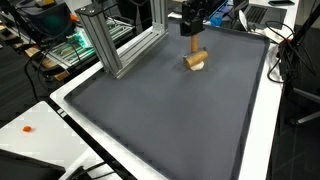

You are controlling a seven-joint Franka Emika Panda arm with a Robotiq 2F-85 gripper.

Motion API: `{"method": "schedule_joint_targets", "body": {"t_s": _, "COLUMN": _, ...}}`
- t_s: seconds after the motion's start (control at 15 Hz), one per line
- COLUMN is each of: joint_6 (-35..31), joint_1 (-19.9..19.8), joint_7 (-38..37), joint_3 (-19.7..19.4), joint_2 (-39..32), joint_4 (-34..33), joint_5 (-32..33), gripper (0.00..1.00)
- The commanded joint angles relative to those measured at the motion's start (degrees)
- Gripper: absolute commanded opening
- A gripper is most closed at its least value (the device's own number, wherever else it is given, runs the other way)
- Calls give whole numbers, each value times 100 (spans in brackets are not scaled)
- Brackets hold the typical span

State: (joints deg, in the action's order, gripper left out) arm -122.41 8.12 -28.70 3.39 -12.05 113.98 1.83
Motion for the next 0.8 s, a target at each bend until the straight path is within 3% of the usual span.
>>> {"method": "schedule_joint_targets", "body": {"t_s": 0.0, "joint_6": 341, "joint_1": -35, "joint_7": 169, "joint_3": -11, "joint_2": -75, "joint_4": -133, "joint_5": -128, "gripper": 35}}
{"method": "schedule_joint_targets", "body": {"t_s": 0.73, "joint_6": 989, "joint_1": -69, "joint_7": 345, "joint_3": -13, "joint_2": -192, "joint_4": -474, "joint_5": -334, "gripper": 35}}
